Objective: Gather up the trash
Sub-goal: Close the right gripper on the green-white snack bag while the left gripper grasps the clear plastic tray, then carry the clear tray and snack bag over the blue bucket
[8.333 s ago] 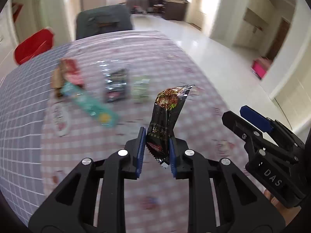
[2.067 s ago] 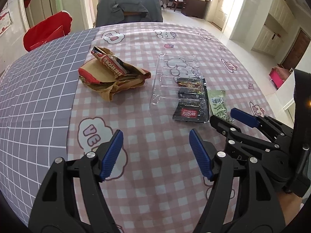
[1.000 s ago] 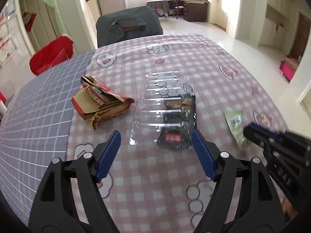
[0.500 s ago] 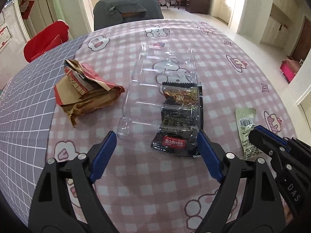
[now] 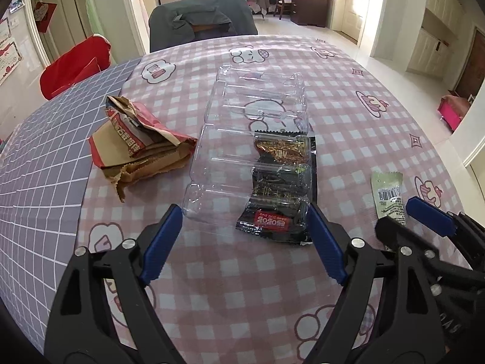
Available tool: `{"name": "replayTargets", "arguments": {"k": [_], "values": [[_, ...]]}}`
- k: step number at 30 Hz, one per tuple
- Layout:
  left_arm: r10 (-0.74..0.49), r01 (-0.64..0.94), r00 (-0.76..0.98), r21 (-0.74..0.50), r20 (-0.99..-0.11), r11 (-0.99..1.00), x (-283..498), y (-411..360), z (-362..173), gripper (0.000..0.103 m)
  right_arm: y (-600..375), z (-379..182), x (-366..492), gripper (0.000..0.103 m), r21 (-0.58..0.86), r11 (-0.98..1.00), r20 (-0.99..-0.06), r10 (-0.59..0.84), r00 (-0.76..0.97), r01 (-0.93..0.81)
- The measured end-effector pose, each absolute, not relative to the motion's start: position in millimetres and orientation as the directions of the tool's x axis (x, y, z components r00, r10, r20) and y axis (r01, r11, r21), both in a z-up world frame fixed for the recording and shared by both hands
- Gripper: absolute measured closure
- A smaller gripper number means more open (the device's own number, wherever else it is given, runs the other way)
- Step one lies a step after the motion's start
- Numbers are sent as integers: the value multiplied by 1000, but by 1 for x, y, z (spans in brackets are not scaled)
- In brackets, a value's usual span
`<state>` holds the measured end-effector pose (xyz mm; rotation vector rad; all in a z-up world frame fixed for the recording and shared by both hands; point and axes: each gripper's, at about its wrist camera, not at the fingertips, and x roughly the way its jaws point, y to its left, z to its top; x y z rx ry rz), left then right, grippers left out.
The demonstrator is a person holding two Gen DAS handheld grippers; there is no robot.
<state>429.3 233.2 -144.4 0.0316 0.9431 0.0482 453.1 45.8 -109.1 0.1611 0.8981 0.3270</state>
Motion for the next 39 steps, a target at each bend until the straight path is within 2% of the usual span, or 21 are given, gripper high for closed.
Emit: {"name": "replayTargets", "arguments": {"k": [5,7,8,9,10,16,27,39], "values": [[75,-44,585,61,-807,997,425,237,-143,22,54,-109,453,46,203,951,-756,303,580,-232],[77,-37,584,69,-808,997,421,237,-143,22,60,-109,452,52,134,962,-771,253,585,-239],[76,-37,583,67,-809,997,419,237,-143,22,63,-110,452,58,110,965,-775,234,587,-240],[76,-36,583,67,-809,997,417,236,-142,22,63,-110,451,72,104,965,-775,231,588,-242],[73,-33,586,67,-807,997,415,236,-141,22,64,-110,451,73,106,963,-774,237,587,-249],[57,-22,595,55,-802,998,403,232,-132,22,57,-106,449,93,158,953,-755,286,591,-259],[1,-2,624,-1,-781,1000,363,234,-100,23,37,-81,420,95,270,930,-691,368,622,-250],[-86,87,670,-37,-737,996,320,187,-57,23,-20,-43,360,95,338,922,-630,372,682,-190]]}}
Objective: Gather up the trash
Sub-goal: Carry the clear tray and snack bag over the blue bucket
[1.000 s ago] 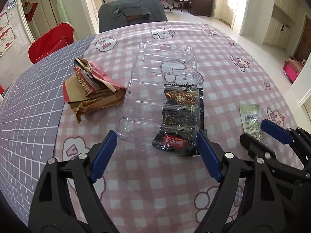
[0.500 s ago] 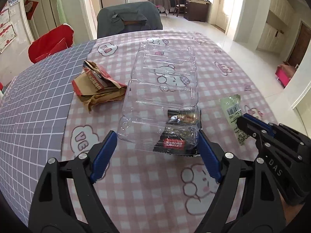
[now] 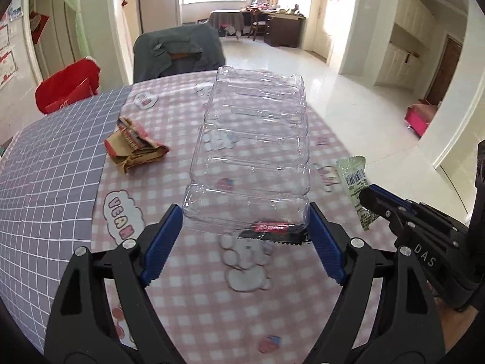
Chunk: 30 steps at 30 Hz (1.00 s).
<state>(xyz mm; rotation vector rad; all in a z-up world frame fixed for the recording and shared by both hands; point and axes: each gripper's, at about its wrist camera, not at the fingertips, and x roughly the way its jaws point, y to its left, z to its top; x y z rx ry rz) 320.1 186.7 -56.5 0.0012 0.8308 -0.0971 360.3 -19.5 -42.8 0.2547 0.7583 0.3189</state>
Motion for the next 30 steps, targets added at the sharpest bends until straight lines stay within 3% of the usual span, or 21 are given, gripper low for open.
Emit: {"name": "replayTargets", "arguments": {"k": [17,30], "values": [[-242,329,648,-21,-722,944,289,10,-37,22,-188,-29,270,95,385,923,-563,230,794,6],[-253,487,537,51,-805,872,299,-144,-97,22,-308,-91,241,95,441,875,-614,130,779,201]]}}
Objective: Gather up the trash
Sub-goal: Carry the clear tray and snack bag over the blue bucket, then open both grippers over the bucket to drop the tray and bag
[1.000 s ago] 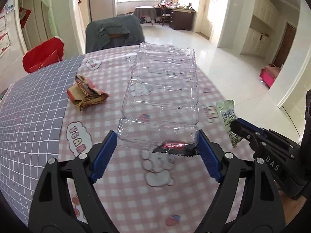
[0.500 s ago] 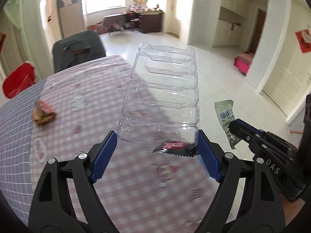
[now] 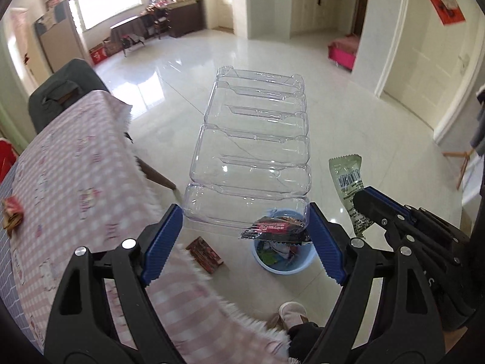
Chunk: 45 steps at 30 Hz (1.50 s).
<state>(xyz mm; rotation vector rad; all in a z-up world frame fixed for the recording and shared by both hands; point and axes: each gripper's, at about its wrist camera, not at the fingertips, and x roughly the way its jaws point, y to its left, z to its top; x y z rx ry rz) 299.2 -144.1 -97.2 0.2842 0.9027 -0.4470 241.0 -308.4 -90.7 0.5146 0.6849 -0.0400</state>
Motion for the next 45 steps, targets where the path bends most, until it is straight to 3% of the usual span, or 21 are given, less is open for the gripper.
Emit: {"name": "replayTargets", "arguments": {"k": [12,24,45], "values": [[-171,533,458,115,-873,839,326,-210,-164,22,-347,-150,252,95,447,844,-679,105,726,296],[-138,548,370,96,-919,831,346,-233,-205,21,-364,-180,277,95,451,823,-716,103,691,345],[-144,510,346,57,-927,858,361,-223,-211,21,-368,-190,285,94,444,823,-726,99,681,354]]}}
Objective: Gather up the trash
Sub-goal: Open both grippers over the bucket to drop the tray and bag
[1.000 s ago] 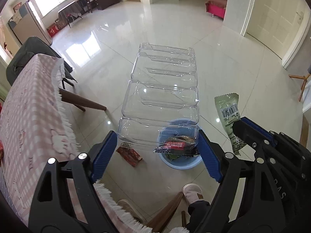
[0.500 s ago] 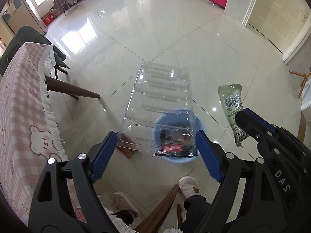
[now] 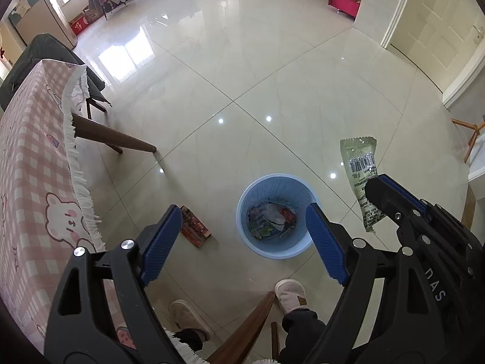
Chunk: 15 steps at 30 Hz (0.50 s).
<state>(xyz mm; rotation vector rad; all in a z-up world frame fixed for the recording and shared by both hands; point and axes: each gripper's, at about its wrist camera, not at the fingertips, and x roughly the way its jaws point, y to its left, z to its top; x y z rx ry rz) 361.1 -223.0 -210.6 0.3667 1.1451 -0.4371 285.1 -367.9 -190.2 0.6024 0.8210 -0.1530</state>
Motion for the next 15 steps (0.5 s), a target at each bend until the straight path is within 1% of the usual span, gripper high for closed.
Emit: {"name": "replayTargets", "arguments": {"k": [5,15], "values": [[-145,496,346,49,-927,867,365,-220,-209,21,-366,-189,287,92,442,823,-725,93,683,357],[-145,483,354,48,-924,875,367,-218,-209,21,-366,-180,288,92,429,831,-715,73,695,354]]}}
